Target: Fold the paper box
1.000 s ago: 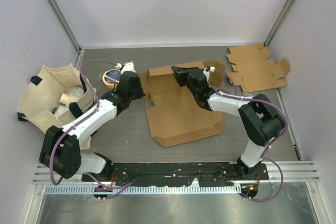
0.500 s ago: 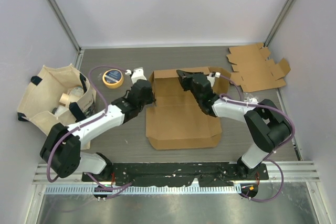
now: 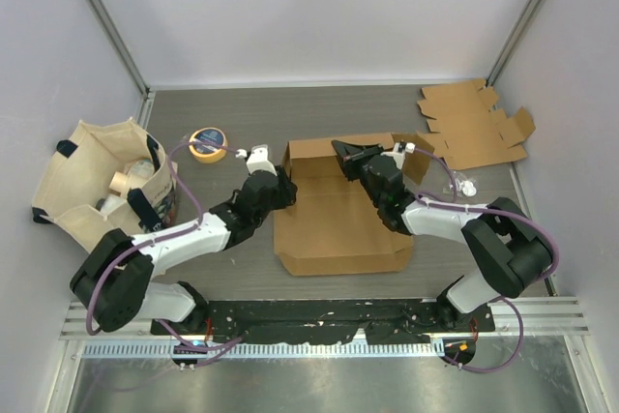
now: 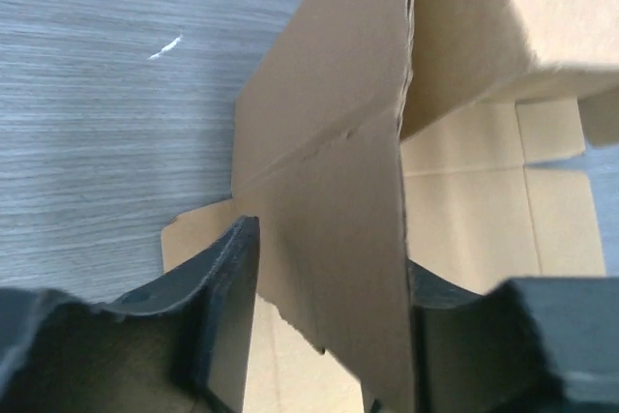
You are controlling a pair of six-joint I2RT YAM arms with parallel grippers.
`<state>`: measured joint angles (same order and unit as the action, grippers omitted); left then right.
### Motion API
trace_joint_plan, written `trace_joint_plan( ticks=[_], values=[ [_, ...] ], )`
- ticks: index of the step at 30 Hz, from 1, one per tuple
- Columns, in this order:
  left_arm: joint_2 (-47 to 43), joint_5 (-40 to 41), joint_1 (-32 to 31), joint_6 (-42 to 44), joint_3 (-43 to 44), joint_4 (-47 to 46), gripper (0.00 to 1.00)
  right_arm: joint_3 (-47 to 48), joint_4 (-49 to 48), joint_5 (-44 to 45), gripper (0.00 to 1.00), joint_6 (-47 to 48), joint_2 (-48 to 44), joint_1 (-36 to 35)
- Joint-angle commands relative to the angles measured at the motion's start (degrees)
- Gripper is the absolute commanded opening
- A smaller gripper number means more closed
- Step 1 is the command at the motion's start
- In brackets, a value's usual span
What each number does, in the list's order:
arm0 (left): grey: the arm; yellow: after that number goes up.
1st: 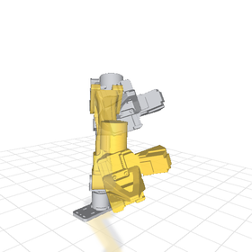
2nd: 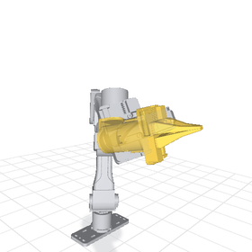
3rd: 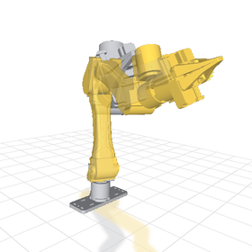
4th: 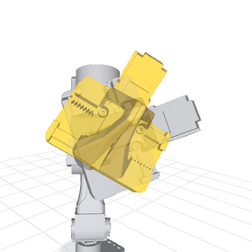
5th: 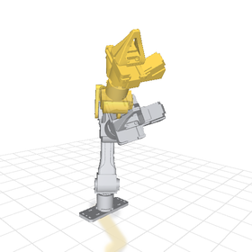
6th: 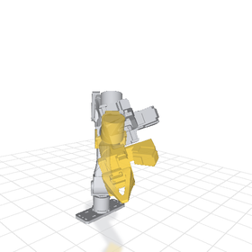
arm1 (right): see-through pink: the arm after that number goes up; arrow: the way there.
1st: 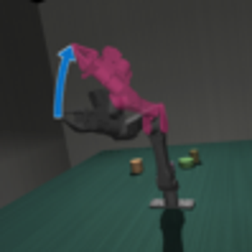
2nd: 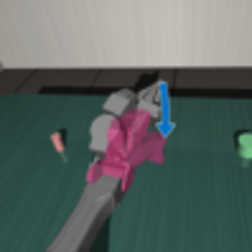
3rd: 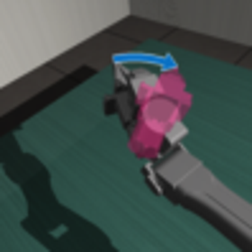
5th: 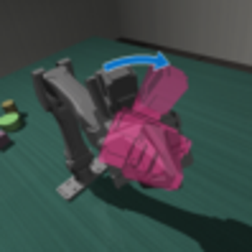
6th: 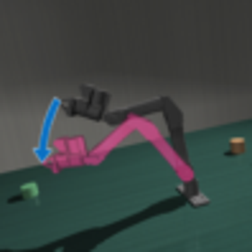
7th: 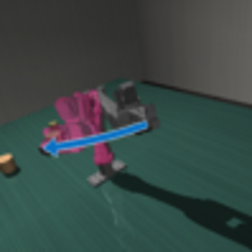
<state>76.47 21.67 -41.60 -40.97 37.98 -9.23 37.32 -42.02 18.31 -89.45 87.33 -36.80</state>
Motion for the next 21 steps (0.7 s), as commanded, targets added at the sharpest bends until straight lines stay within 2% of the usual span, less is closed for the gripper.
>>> trace_joint_plan(
  ticks=[1, 3, 6, 8, 9, 11, 13, 14, 17, 21],
  values=[
    [-5.08, -5.75, 0.12, 2.28, -5.71, -8.77, 0.5, -1.73, 5.46, -2.13, 0.02, 6.21, 0.3, -0.29],
    [-10.71, -6.99, 0.03, 3.17, -8.34, -8.61, 0.6, -1.64, 5.81, -2.39, 0.02, 6.74, 0.21, 0.14],
    [-19.14, -6.3, 0.03, 4.84, -11.07, -5.19, 0.65, -1.99, 5.55, -2.75, 0.02, 6.57, 0.38, 0.5],
    [-24.67, -2.7, 0.03, 4.94, -11.52, 0.58, 0.6, -2.16, 5.63, -3.01, 0.02, 6.48, 0.3, 0.5],
    [-26.09, -0.25, 0.12, 4.5, -11.52, 2.71, 0.53, -2.16, 5.63, -3.1, 0.02, 6.57, 0.21, 0.58],
    [-27.42, 6.96, 0.12, 3.53, -10.91, 7.91, 0.45, -2.16, 5.63, -3.36, 0.02, 6.39, 0.12, 0.76],
    [-26.2, 9.61, 0.21, 4.23, -10.73, 7.05, 0.45, -2.16, 5.55, -3.71, 0.02, 6.13, 0.21, 0.85],
    [-24.54, 9.36, 0.38, 6.06, -10.03, 6.08, 0.53, -2.16, 5.46, -3.8, 0.02, 5.96, 0.12, 0.85],
    [-15.93, 4.27, 0.56, 10.81, -6.18, 2.66, 0.64, -2.08, 5.89, -4.07, 0.02, 5.69, -0.05, 1.11],
    [-6.18, 2.15, 0.65, 19.14, -5.28, -9.63, 0.73, -1.55, 6.6, -4.77, 0.02, 4.47, 0.29, 1.2]
  ],
)
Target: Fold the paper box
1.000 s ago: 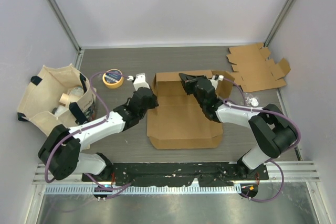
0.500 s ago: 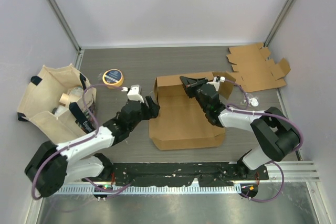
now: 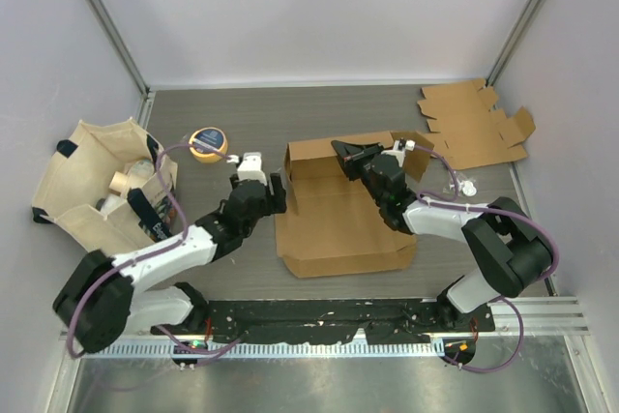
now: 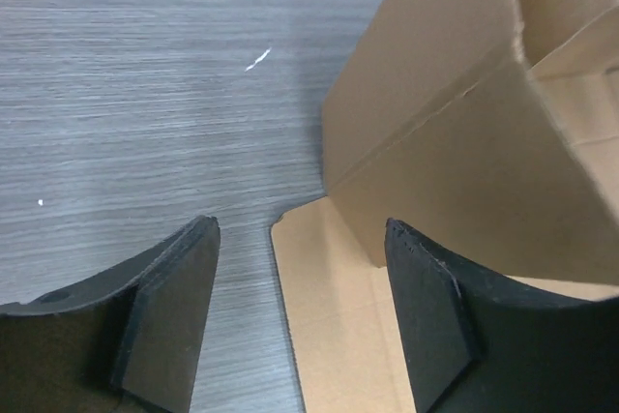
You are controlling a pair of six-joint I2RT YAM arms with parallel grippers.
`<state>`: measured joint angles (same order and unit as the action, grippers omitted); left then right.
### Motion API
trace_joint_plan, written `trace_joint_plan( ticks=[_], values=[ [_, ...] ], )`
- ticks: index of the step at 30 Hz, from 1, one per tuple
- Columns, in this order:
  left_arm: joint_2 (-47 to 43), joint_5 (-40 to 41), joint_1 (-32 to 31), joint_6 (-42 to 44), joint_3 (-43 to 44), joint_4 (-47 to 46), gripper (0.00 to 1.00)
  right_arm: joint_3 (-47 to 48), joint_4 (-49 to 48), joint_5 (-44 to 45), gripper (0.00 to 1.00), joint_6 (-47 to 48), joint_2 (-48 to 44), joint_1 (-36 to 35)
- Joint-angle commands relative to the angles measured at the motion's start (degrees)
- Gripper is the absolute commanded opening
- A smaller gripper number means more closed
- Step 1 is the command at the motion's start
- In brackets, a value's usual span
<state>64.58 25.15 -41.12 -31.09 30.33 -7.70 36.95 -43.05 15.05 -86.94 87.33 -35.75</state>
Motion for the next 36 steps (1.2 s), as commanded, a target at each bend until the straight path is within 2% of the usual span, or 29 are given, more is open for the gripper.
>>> trace_joint_plan(
  ticks=[1, 6, 9, 12, 19, 21, 22, 23, 25, 26, 28, 29, 30, 31, 32, 33, 35, 36],
  values=[
    [7.13, -1.59, 0.17, 10.34, 2.72, -15.54, 0.75, -1.0, 7.98, -1.77, 0.01, 1.68, 0.3, 0.06],
    [13.38, -2.55, 0.08, 15.17, 5.88, -23.39, 0.73, -0.56, 9.65, -1.52, 0.01, 5.27, -0.49, -0.37],
    [14.7, -1.6, 0.08, 14.92, 4.57, -28.48, 0.68, -1.53, 10.52, 0.67, 0.01, 8.61, -1.19, -1.34],
    [16.37, -0.8, 0.08, 14.66, 3.34, -31.57, 0.63, -2.84, 9.3, 0.86, 0.01, 8.19, -0.5, -1.61],
    [18.74, 4.02, -0.18, 13.07, 2.72, -34.4, 0.52, 0.75, 14.04, 3.23, 0.01, 8.28, -0.05, -3.19],
    [20.06, 5.52, -0.53, 13.07, 3.42, -34.4, 0.53, 0.84, 14.13, 3.32, 0.01, 7.75, -0.14, -3.27],
    [20.58, 8.05, -0.97, 13.25, 4.12, -34.31, 0.6, 0.84, 14.04, 3.41, 0.01, 7.57, -0.23, -3.19],
    [21.89, 9.56, -1.41, 13.08, 4.56, -34.22, 0.61, 0.76, 14.04, 3.41, 0.01, 7.14, -0.49, -3.19],
    [23.31, 14.11, -1.85, 12.2, 5.87, -33.87, 0.61, 0.76, 14.04, 3.06, 0.01, 6.34, -0.49, -3.28],
    [24.01, 15.53, -2.03, 10.8, 6.58, -32.21, 0.58, 0.76, 14.04, 2.8, 0.01, 5.12, -0.32, -3.28],
    [26.12, 19.4, -2.64, 9.21, 9.21, -29.66, 0.46, 0.41, 13.87, 2.53, 0.01, 3.27, -0.32, -3.54],
    [27.0, 23.85, -2.99, 9.03, 10.44, -26.69, 0.39, -0.12, 13.61, 2.53, 0.01, 1.7, -0.23, -3.63],
    [29.18, 27.64, -4.48, 8.42, 13.94, -24.05, 0.2, -0.3, 13.26, 2.44, 0.01, 0.64, -0.23, -3.71],
    [30.51, 32.2, -5.19, 7.72, 16.41, -20.2, 0.1, -0.73, 13.17, 2.7, 0.01, -0.16, -0.32, -4.24],
    [32.44, 41.03, -5.72, 6.49, 19.04, -10.5, 0.0, -0.91, 13.16, 3.66, 0.01, -1.03, -0.4, -4.59],
    [34.02, 43.12, -5.72, -0.22, 24.72, -3.96, 0.0, -1.0, 13.08, 4.11, 0.01, -2.61, -0.58, -4.94],
    [37.55, 43.51, -5.11, -6.85, 28.63, 9.47, 0.0, -0.74, 12.99, 3.94, 0.01, -4.11, -0.23, -5.56],
    [37.73, 42.8, -4.93, -7.92, 29.69, 10.33, 0.0, -0.48, 12.9, 3.85, 0.01, -4.9, 0.29, -5.74]
  ],
)
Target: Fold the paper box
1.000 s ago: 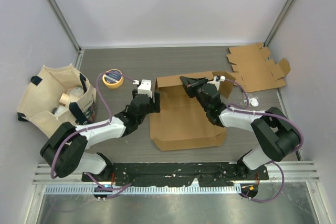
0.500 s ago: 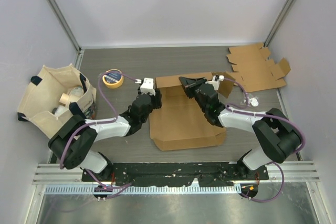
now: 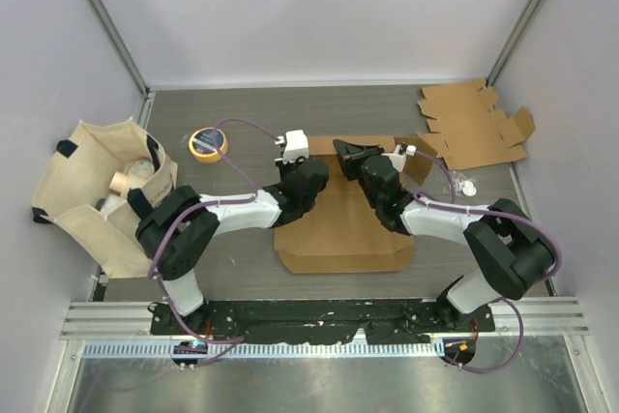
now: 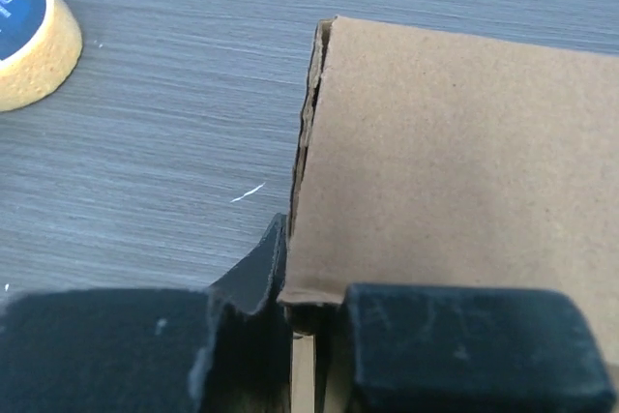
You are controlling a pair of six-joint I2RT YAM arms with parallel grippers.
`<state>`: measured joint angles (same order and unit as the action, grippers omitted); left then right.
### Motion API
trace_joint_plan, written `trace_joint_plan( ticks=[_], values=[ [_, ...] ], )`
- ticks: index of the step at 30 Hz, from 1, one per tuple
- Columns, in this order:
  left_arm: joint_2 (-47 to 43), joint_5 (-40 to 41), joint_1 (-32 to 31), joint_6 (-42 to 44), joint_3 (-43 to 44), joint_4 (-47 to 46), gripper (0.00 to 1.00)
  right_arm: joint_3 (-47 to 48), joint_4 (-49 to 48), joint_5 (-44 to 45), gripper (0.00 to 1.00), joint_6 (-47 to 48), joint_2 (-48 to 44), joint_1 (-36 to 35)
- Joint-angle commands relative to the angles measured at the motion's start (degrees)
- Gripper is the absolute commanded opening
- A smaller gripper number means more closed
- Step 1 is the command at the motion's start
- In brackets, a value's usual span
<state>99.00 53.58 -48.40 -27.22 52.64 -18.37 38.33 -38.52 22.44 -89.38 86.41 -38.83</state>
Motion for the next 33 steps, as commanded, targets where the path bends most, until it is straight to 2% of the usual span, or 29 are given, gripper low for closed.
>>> trace_joint_plan(
  ticks=[1, 2, 4, 5, 9, 10, 11, 12, 14, 17, 20, 21, 23, 24, 25, 27, 28, 30, 31, 33],
  values=[
    [3.13, 13.66, 2.26, -10.93, 6.86, 19.96, 0.0, -1.59, 8.2, -3.71, 0.01, -2.72, 1.56, -2.74],
    [2.95, 13.22, 2.26, -9.53, 5.9, 14.99, 0.0, -1.41, 8.03, -3.72, 0.01, -2.73, 1.65, -2.83],
    [1.73, 11.11, 2.17, -5.76, 2.74, 10.92, 0.0, -0.89, 8.38, -3.36, 0.01, -2.47, 1.57, -2.83],
    [1.03, 9.45, 2.17, -3.04, 1.34, 4.03, 0.0, -0.8, 8.38, -3.36, 0.01, -2.37, 1.57, -2.83],
    [-1.88, 3.64, 2.17, 2.26, -5.43, -6.14, 0.0, -0.8, 8.81, -2.31, 0.01, -1.32, 0.6, -2.83],
    [-2.4, 3.11, 2.17, 2.52, -5.97, -6.76, 0.04, -0.88, 8.82, -2.14, 0.01, -1.23, 0.51, -2.83],
    [-2.84, 2.85, 2.17, 2.44, -6.41, -7.55, 0.14, -0.88, 8.82, -2.31, 0.01, -1.32, 0.69, -2.83],
    [-3.2, 2.41, 2.26, 2.44, -7.63, -8.6, 0.32, -0.88, 8.47, -2.4, 0.01, -1.41, 0.69, -2.83],
    [-3.29, 0.12, 2.26, 4.01, -9.13, -13.17, 0.37, -0.88, 8.29, -2.92, 0.01, -1.67, 1.13, -2.83],
    [-2.5, 2.13, 2.35, 4.89, -8.09, -12.05, 0.32, -0.8, 8.03, -3.28, 0.01, -1.58, 1.3, -2.92],
    [-1.18, 5.72, 2.61, 5.69, -7.12, -10.91, 0.12, -0.45, 8.03, -3.54, 0.02, -0.88, 1.3, -3.01],
    [-1.0, 6.79, 2.87, 5.6, -6.77, -10.37, 0.02, -0.36, 8.02, -3.54, 0.02, 0.25, 0.96, -3.09],
    [-1.79, 7.06, 3.14, 6.3, -7.64, -11.59, 0.0, -0.53, 8.11, -3.71, 0.15, 2.36, 0.25, -2.92],
    [-2.32, 5.41, 3.4, 8.31, -9.38, -12.82, 0.0, -0.36, 9.5, -4.59, 0.24, 7.59, -0.88, -2.66],
    [-3.19, 4.96, 3.4, 9.2, -10.18, -14.66, 0.0, -0.1, 10.74, -5.29, 0.46, 10.69, -1.94, -2.13],
    [-4.42, 3.82, 3.49, 10.52, -12.2, -14.94, 0.0, 0.08, 16.59, -5.47, 0.71, 18.06, -4.4, -0.64],
    [-5.04, 3.38, 3.4, 11.13, -13.0, -15.03, 0.0, 1.39, 19.94, -6.26, 0.83, 25.94, -7.19, 0.24],
    [-7.06, 2.67, 3.49, 11.93, -15.63, -16.08, 0.0, 1.67, 27.52, -9.15, 0.83, 34.06, -11.24, 3.57],
    [-7.85, 2.84, 3.49, 12.02, -16.25, -15.91, 0.0, 1.32, 29.36, -10.82, 0.83, 42.8, -15.62, 4.37],
    [-9.78, 3.02, 3.58, 12.1, -18.1, -15.82, 0.0, 2.54, 38.14, -14.59, 0.83, 52.07, -20.12, 6.91]
  ],
)
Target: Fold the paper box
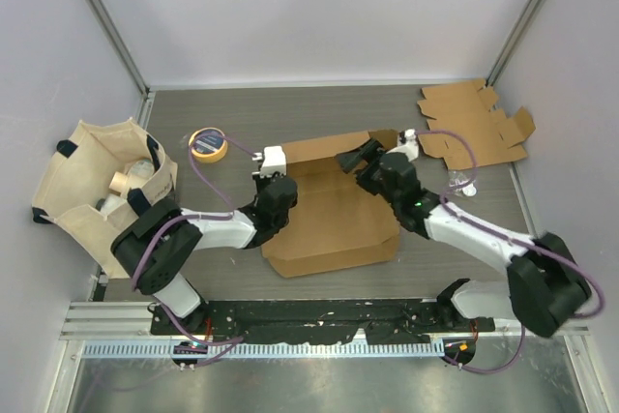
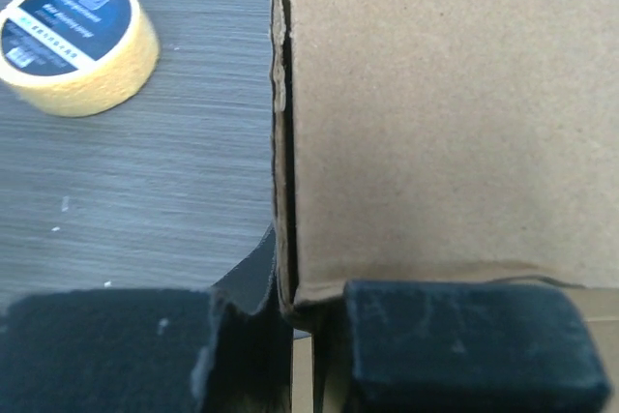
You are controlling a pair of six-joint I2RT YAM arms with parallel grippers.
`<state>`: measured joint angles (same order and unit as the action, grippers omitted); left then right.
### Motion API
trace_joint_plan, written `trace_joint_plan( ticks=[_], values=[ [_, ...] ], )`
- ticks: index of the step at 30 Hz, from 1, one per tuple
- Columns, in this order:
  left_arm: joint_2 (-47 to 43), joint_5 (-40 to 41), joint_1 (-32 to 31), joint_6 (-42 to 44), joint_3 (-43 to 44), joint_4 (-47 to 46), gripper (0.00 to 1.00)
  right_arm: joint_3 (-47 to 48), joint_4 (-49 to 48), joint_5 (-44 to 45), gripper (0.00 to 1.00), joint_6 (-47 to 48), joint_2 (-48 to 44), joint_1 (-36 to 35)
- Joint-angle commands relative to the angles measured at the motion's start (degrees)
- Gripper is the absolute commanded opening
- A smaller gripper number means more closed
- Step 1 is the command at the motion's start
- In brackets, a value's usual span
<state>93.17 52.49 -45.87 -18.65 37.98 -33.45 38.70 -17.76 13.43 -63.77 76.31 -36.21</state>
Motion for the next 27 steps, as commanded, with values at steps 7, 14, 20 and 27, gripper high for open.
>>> trace_joint_plan(
  ticks=[7, 14, 20, 27],
  values=[
    [-7.12, 1.39, 1.31, 1.87, -2.99, 5.59, 0.0, 21.65, 45.09, -14.7, 0.87, 48.55, -14.62, 10.71],
    [-8.88, 0.6, 1.31, 0.73, -3.79, 6.91, 0.0, 30.38, 38.18, -28.09, 0.86, 45.76, -0.74, 15.72],
    [-9.67, 0.42, 1.22, 0.55, -4.14, 7.53, 0.0, 31.18, 32.81, -31.18, 0.78, 42.68, 7.27, 16.51],
    [-9.76, -0.46, 1.31, -1.56, -5.37, 6.73, 0.0, 17.41, 1.29, -52.42, 0.02, 17.67, 7.97, 23.0]
  ],
)
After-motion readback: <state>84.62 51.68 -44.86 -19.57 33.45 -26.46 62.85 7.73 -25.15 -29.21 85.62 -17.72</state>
